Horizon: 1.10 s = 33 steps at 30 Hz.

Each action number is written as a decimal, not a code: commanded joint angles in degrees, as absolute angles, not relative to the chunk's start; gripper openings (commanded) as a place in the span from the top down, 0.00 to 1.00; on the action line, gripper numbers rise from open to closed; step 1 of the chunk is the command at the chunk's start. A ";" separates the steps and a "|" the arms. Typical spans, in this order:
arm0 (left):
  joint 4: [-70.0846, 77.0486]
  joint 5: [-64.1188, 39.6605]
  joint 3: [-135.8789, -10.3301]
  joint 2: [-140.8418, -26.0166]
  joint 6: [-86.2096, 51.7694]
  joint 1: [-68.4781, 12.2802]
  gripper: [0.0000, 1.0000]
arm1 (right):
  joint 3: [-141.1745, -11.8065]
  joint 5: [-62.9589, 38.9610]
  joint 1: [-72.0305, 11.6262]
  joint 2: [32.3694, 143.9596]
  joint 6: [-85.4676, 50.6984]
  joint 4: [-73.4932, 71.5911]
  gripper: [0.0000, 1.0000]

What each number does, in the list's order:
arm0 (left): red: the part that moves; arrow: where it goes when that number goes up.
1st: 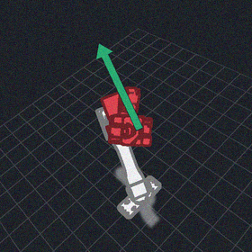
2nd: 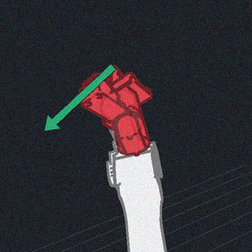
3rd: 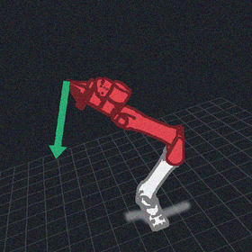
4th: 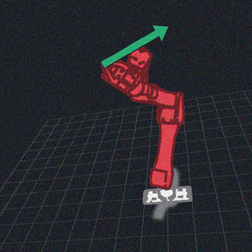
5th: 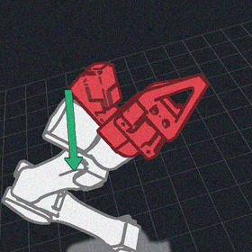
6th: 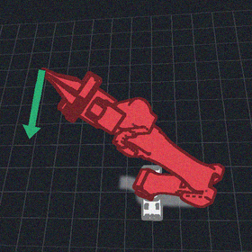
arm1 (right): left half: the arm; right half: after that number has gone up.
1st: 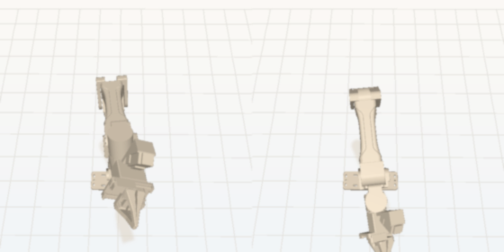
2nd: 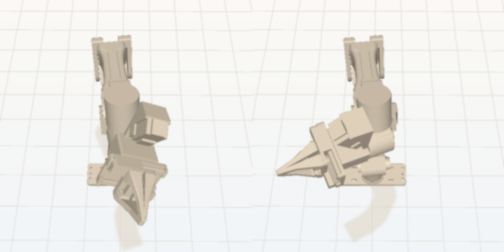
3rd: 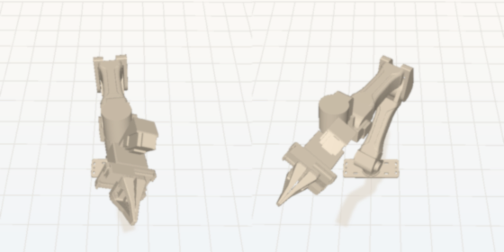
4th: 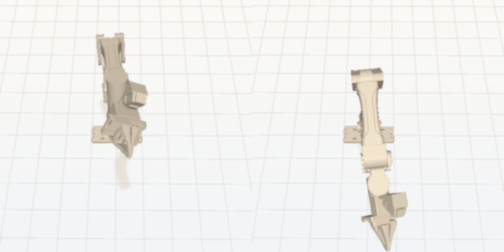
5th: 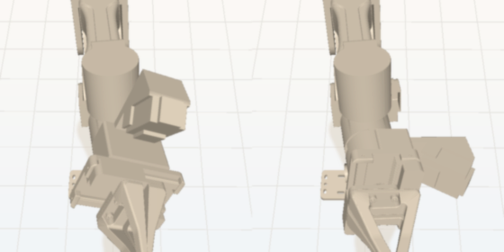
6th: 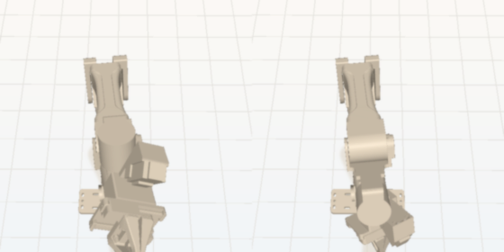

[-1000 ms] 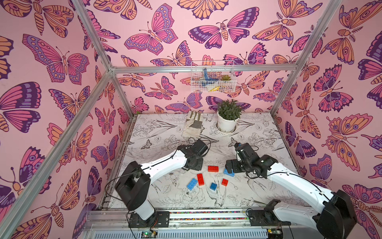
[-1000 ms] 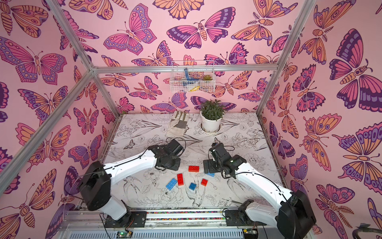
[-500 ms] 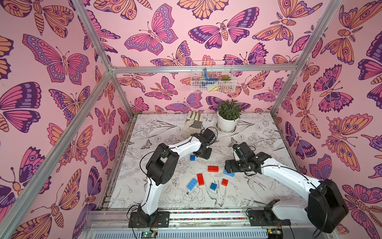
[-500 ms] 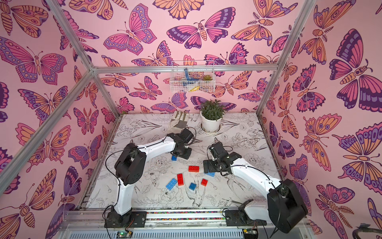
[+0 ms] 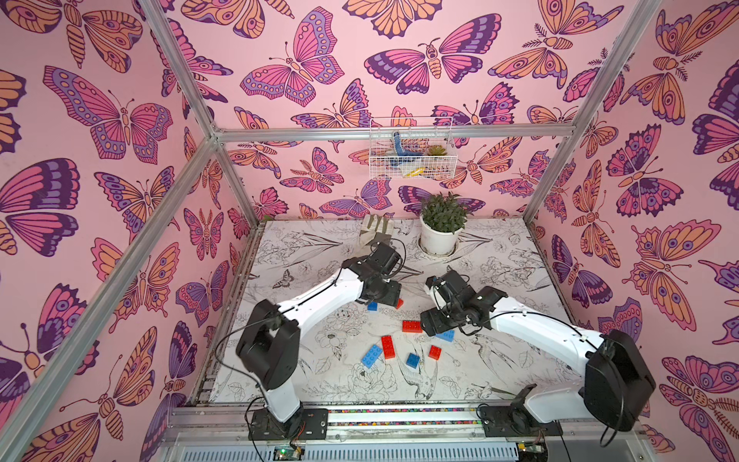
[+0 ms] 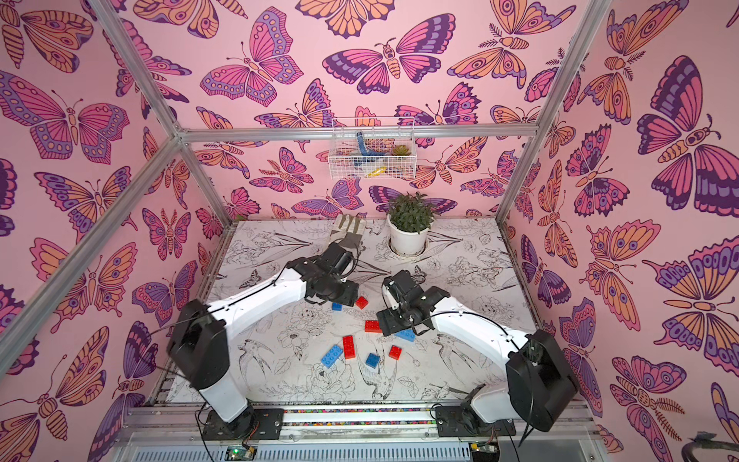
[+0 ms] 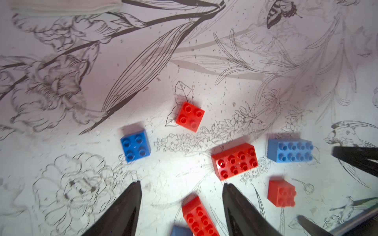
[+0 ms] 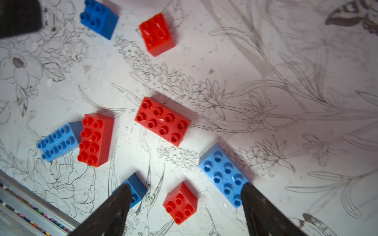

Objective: Assemble a heart with lego
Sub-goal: Pick up the lego brick from the center of the board.

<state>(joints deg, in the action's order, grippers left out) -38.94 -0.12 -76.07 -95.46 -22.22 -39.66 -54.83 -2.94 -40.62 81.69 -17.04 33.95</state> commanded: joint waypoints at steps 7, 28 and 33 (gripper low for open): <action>-32.88 0.37 -60.22 -83.93 -31.38 -38.51 0.28 | -60.48 0.09 -45.62 92.29 -11.09 37.66 0.18; -29.67 0.19 -54.72 -79.76 -34.22 -36.18 0.25 | -70.68 3.69 -45.06 106.49 -3.65 37.31 0.30; -28.51 -0.69 -54.06 -79.96 -34.45 -35.62 0.25 | -71.49 1.19 -44.08 107.64 -3.42 35.81 0.37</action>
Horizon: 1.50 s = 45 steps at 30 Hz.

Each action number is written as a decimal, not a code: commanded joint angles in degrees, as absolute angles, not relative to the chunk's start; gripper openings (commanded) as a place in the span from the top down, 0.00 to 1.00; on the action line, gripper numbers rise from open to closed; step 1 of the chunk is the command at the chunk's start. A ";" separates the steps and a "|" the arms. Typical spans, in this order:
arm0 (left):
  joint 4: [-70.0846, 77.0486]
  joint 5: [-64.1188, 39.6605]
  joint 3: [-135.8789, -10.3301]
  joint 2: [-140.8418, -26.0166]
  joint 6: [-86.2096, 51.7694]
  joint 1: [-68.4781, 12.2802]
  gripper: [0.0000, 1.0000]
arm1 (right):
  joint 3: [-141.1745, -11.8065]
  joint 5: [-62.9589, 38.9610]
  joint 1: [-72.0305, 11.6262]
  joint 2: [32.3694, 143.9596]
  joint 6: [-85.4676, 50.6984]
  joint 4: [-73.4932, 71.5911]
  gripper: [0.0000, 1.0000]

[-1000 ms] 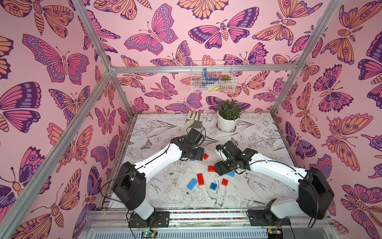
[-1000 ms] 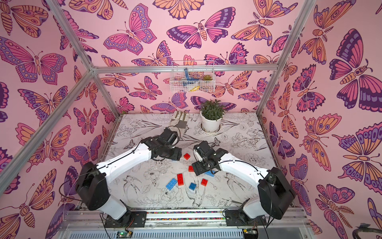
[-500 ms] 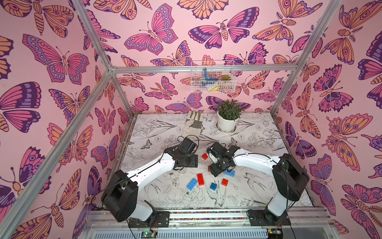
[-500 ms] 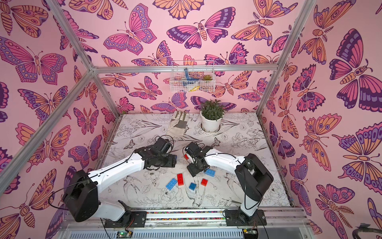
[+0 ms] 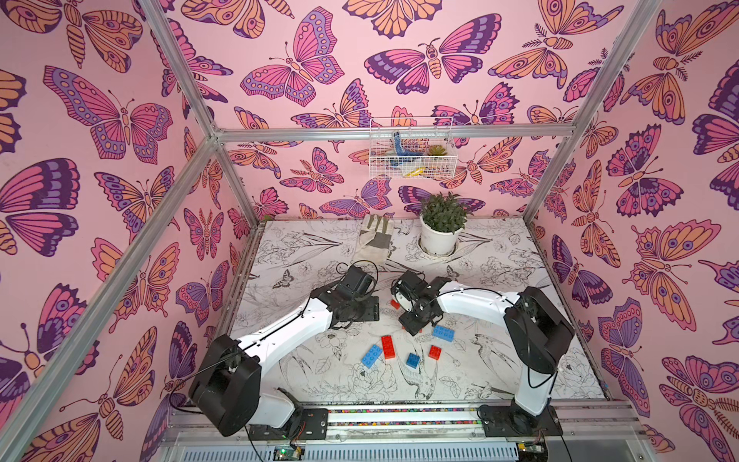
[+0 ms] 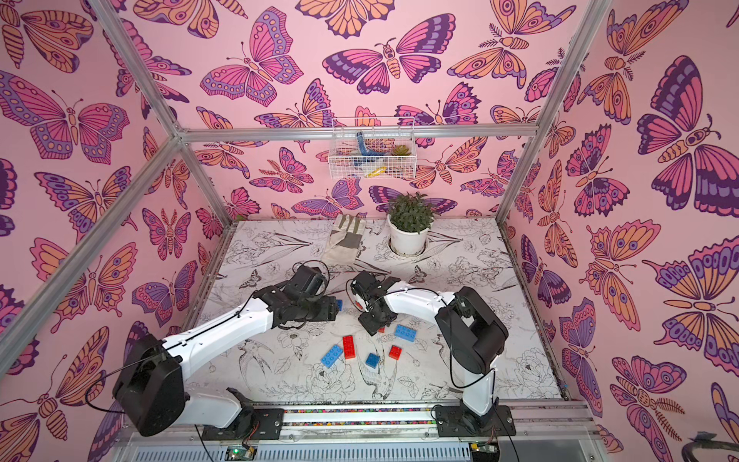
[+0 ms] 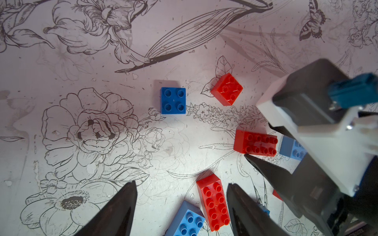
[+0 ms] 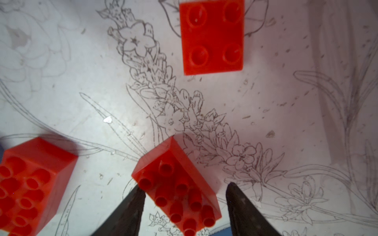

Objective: Assemble a heart with lego
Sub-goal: Pick up the lego brick from the center of the board, then assemble the lego brick with the lego brick.

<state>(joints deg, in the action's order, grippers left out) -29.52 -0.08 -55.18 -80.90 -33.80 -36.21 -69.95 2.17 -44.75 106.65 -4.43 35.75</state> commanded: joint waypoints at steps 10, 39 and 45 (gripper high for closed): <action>-26.94 -1.57 -52.17 -78.59 -35.14 -34.87 0.26 | -70.25 0.06 -44.13 107.62 -2.37 37.37 0.54; -20.61 -0.17 -44.75 -67.30 -36.16 -29.72 0.17 | -99.58 0.62 -44.06 120.86 -1.80 53.32 0.78; -20.63 0.70 -43.00 -64.98 -36.50 -29.22 0.09 | -102.14 1.06 -43.38 122.79 -0.33 54.99 0.79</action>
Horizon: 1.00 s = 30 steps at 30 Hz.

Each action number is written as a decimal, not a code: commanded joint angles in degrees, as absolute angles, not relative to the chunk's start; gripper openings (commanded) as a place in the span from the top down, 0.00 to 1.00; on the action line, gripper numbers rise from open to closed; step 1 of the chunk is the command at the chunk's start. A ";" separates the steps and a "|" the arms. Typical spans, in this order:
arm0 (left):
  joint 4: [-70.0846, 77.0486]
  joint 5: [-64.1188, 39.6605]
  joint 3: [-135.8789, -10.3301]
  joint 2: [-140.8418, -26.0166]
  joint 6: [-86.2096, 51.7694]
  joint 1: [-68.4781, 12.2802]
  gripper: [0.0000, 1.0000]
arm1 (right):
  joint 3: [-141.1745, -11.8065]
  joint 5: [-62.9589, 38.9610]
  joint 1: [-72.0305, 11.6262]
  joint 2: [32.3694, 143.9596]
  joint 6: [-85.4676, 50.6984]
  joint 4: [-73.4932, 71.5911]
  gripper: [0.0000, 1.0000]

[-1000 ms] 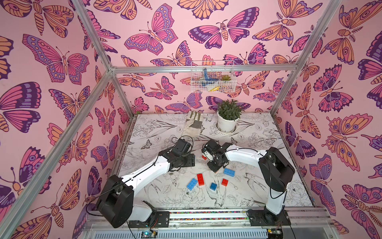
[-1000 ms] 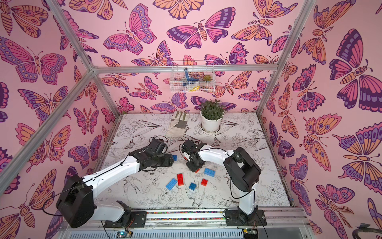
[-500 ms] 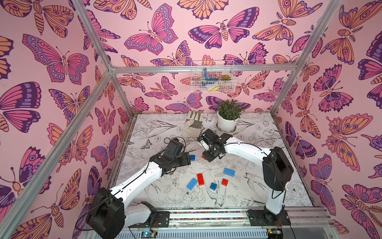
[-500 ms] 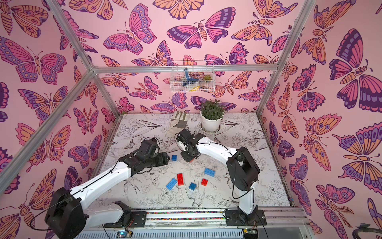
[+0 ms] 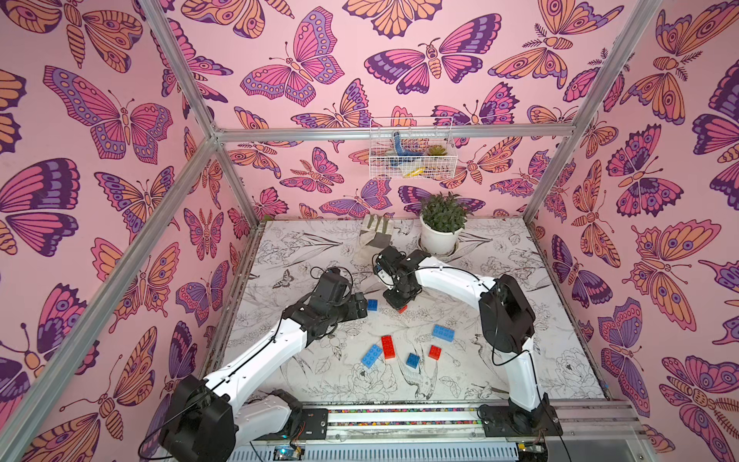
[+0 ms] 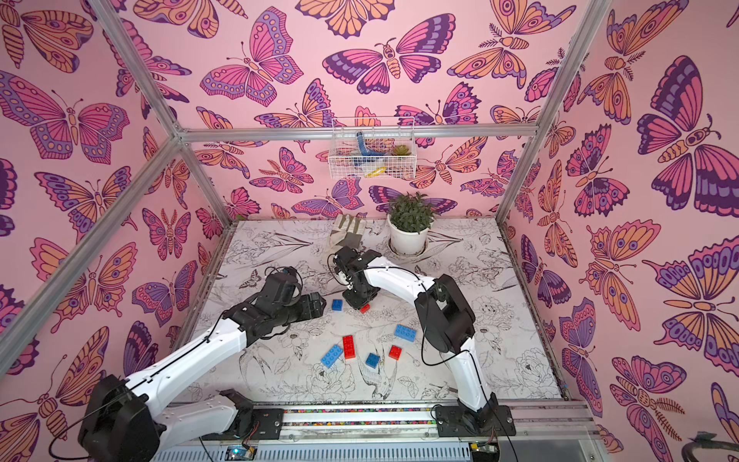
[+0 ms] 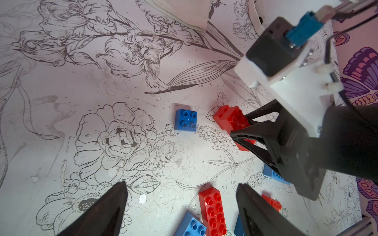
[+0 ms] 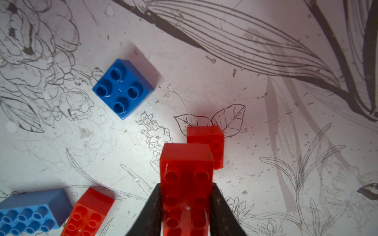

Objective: Assemble a heart with lego
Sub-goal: Assemble the lego brick with the lego brick.

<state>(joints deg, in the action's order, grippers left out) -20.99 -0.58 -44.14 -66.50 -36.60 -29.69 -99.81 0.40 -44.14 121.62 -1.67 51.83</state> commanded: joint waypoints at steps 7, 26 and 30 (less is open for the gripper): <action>-20.65 0.70 -42.27 -64.16 -36.60 -28.78 0.06 | -105.91 0.64 -43.17 125.78 1.23 57.23 0.79; -20.79 0.04 -41.92 -64.16 -36.83 -27.86 0.02 | -109.32 -1.62 -41.98 129.63 3.55 58.95 0.80; -20.77 0.00 -41.82 -64.08 -36.74 -27.60 0.02 | -110.04 -2.14 -41.85 130.67 4.28 59.37 0.81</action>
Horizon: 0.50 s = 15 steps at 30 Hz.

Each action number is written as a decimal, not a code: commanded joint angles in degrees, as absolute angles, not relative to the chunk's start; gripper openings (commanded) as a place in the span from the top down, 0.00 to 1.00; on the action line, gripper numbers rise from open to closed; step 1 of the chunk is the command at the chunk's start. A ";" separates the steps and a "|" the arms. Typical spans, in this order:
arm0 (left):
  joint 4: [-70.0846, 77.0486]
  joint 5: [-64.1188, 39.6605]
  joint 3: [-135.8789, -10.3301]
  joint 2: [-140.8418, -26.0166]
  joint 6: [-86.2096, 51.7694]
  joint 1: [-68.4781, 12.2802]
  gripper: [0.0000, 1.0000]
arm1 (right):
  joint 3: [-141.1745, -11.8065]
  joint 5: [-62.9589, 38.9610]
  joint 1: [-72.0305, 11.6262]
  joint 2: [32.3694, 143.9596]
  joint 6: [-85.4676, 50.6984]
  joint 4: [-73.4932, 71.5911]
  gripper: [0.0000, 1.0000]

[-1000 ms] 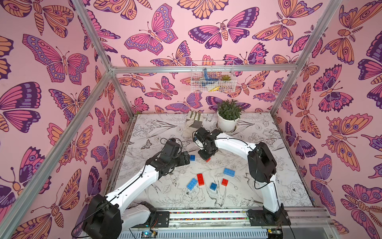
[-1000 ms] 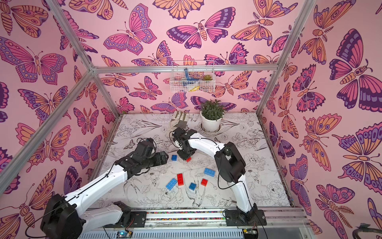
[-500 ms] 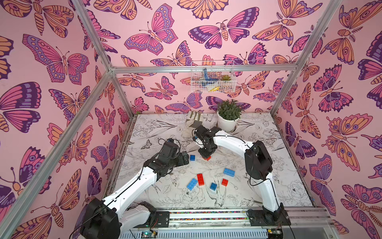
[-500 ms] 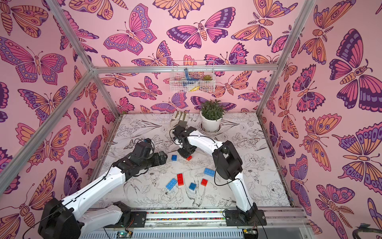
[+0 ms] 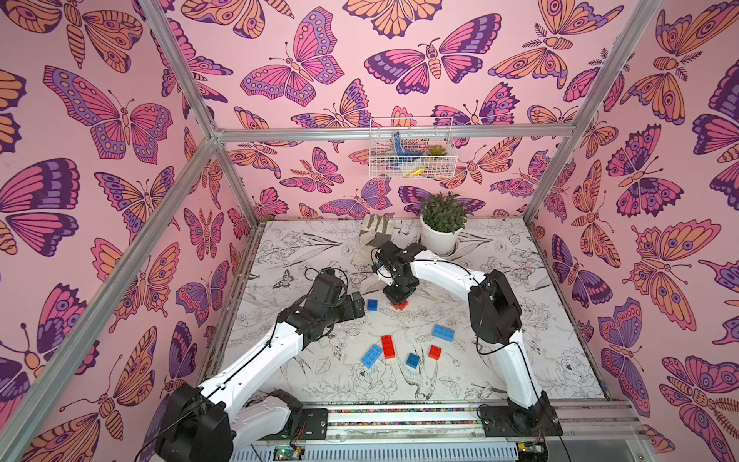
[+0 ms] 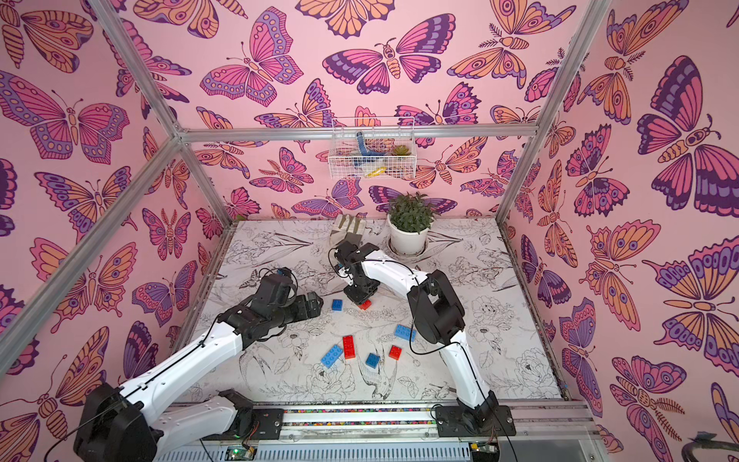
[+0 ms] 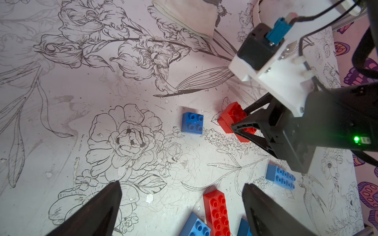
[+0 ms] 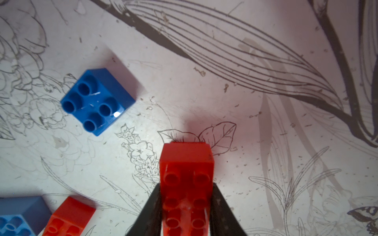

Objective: Assemble a heart with lego
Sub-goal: Assemble the lego brick with the lego brick.

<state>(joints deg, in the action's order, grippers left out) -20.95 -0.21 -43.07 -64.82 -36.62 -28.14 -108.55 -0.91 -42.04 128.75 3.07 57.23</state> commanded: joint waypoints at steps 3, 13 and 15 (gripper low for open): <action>-20.72 -0.16 -41.84 -63.98 -36.74 -27.42 0.02 | -110.36 -2.79 -41.48 131.26 4.44 59.70 0.81; -20.72 0.09 -41.05 -63.81 -36.74 -26.72 0.02 | -112.18 -1.86 -40.80 134.81 5.63 62.59 0.84; -20.74 0.00 -40.89 -63.73 -36.75 -26.47 0.02 | -111.09 -2.15 -41.07 134.81 5.65 61.65 0.84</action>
<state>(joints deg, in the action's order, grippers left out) -20.88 -0.19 -42.04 -64.82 -36.62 -27.00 -112.36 -2.83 -41.04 131.55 4.78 59.59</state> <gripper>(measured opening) 0.983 0.351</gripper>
